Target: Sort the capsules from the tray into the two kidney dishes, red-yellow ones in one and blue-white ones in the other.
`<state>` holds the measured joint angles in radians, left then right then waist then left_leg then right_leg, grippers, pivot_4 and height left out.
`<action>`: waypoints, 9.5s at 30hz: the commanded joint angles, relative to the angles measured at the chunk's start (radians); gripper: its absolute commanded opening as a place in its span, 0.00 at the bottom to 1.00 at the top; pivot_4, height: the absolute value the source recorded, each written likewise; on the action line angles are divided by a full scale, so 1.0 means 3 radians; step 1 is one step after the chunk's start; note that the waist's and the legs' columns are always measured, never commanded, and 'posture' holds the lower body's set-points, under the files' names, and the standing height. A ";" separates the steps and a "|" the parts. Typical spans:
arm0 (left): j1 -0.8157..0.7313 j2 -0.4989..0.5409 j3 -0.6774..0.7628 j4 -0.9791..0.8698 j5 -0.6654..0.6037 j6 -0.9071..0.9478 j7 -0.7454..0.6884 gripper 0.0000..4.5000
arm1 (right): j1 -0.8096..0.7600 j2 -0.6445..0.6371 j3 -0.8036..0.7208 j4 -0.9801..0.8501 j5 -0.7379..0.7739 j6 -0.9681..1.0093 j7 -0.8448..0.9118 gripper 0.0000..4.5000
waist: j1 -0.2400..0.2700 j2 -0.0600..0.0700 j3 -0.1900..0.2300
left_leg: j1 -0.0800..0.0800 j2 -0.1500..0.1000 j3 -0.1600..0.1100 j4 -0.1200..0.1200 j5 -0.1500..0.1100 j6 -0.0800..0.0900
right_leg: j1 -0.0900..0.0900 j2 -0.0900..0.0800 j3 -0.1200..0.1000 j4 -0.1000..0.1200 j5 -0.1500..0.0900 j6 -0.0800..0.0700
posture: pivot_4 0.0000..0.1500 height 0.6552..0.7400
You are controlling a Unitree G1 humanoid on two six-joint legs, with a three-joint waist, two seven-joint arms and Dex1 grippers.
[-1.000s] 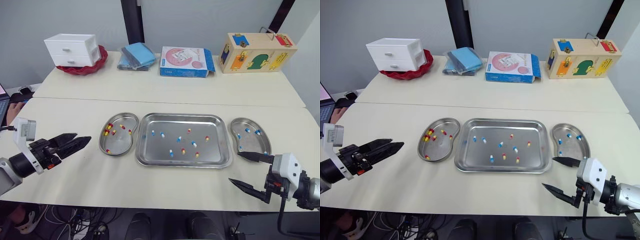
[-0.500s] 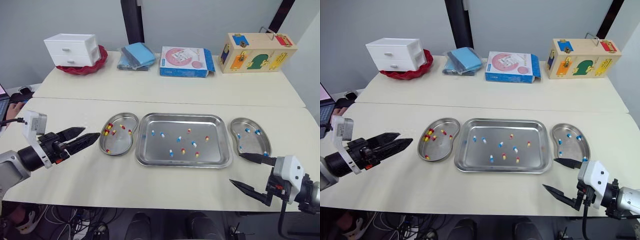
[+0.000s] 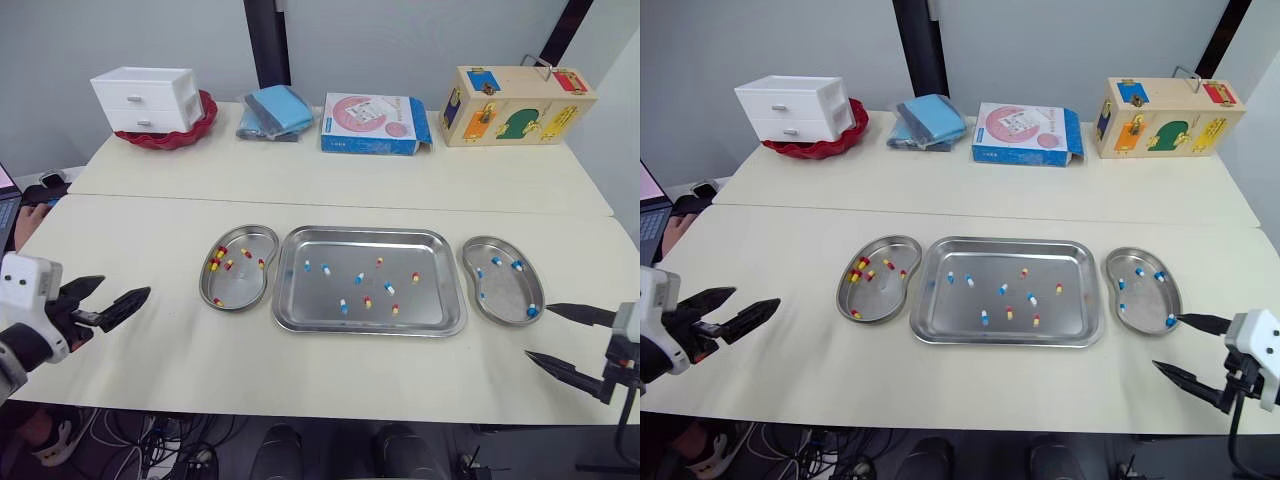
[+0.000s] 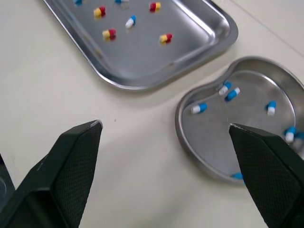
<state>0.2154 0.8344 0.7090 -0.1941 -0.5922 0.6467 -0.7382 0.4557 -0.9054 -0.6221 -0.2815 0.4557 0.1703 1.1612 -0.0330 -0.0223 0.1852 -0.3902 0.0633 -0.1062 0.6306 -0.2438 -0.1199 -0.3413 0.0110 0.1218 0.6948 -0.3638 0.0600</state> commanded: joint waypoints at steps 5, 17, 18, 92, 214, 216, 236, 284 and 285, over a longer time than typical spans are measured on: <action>0.0180 -0.0076 0.0187 0.0016 0.0065 -0.0168 -0.0009 0.98 | 0.0042 -0.0076 -0.0250 0.0381 -0.0105 -0.0150 0.0153 1.00 | -0.0004 0.0000 0.0000 | 0.0002 0.0000 0.0002 0.0000 0.0000 0.0000 | 0.0001 0.0000 0.0001 0.0000 0.0000 0.0000 | 1.00 1.00; 0.0749 -0.0232 -0.0087 -0.0970 -0.0182 -0.0237 -0.0413 0.98 | 0.0105 -0.0048 -0.0232 0.0583 -0.0277 -0.0343 0.0145 1.00 | 0.0008 0.0002 0.0001 | 0.0003 0.0000 0.0004 -0.0001 0.0000 0.0000 | 0.0008 -0.0001 0.0004 -0.0010 0.0000 0.0001 | 1.00 1.00; 0.0724 -0.0283 -0.0182 -0.1101 -0.0242 -0.0206 -0.0369 0.98 | 0.0124 -0.0047 -0.0236 0.0595 -0.0287 -0.0357 0.0153 1.00 | 0.0009 0.0005 0.0000 | 0.0006 0.0000 0.0003 -0.0001 0.0000 0.0000 | 0.0012 -0.0001 0.0003 -0.0014 0.0000 0.0001 | 1.00 1.00; 0.0453 -0.1016 -0.1700 -0.1355 0.0273 -0.1369 0.0044 1.00 | -0.4783 0.2255 0.4100 0.2227 -0.1481 0.0661 -0.0918 0.73 | -0.0081 0.0009 0.0001 | -0.0026 0.0003 -0.0004 -0.0002 0.0002 -0.0001 | -0.0038 0.0000 -0.0005 0.0008 0.0005 -0.0001 | 1.00 1.00; 0.1087 -0.0957 -0.0959 -0.0853 0.0139 -0.1719 -0.0083 1.00 | 0.0128 0.0414 -0.0261 -0.0234 -0.0162 0.0337 -0.0181 0.99 | 0.0001 0.0017 0.0007 | -0.0006 0.0001 0.0003 -0.0003 0.0001 0.0000 | 0.0001 0.0000 0.0003 -0.0022 0.0003 0.0001 | 1.00 1.00; 0.1180 -0.0985 -0.0899 -0.0845 0.0146 -0.1687 -0.0038 1.00 | 0.0192 0.0444 -0.0282 -0.0171 -0.0167 0.0268 -0.0172 0.99 | -0.0001 0.0015 0.0005 | -0.0006 0.0001 0.0004 -0.0003 0.0001 0.0000 | 0.0001 0.0001 0.0004 -0.0023 0.0003 0.0001 | 1.00 1.00; 0.1227 -0.0805 -0.0974 -0.1004 0.0103 -0.1695 -0.0465 1.00 | 0.0411 0.0439 -0.0185 -0.0001 -0.0190 0.0081 -0.0103 0.99 | 0.0005 0.0015 0.0005 | -0.0006 0.0001 0.0006 -0.0004 0.0001 0.0000 | 0.0002 0.0000 0.0005 -0.0030 0.0003 0.0002 | 1.00 1.00; 0.0414 -0.0891 -0.1728 -0.0856 0.0242 -0.1688 -0.0440 1.00 | -0.2131 0.0994 0.2854 -0.1425 -0.0180 0.1771 -0.2030 0.85 | 0.0002 0.0020 -0.0002 | -0.0009 0.0002 -0.0008 -0.0003 0.0001 0.0001 | 0.0010 0.0000 -0.0007 -0.0040 0.0010 0.0007 | 1.00 1.00; 0.0414 -0.0893 -0.1729 -0.0853 0.0244 -0.1689 -0.0438 1.00 | -0.2239 0.1068 0.2935 -0.1364 -0.0240 0.1809 -0.2082 0.77 | 0.0002 0.0020 -0.0002 | -0.0009 0.0002 -0.0008 -0.0003 0.0001 0.0001 | 0.0009 0.0000 -0.0007 -0.0040 0.0010 0.0007 | 1.00 1.00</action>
<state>0.3414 0.5672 0.1840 -0.4239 -0.5094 0.1455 -0.8735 -0.1769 -0.6052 0.2342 -0.6901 0.4145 0.7117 0.5642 -0.0324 -0.0162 0.1846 -0.3928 0.0642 -0.1085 0.6297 -0.2437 -0.1198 -0.3387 0.0110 0.1197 0.6830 -0.3608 0.0619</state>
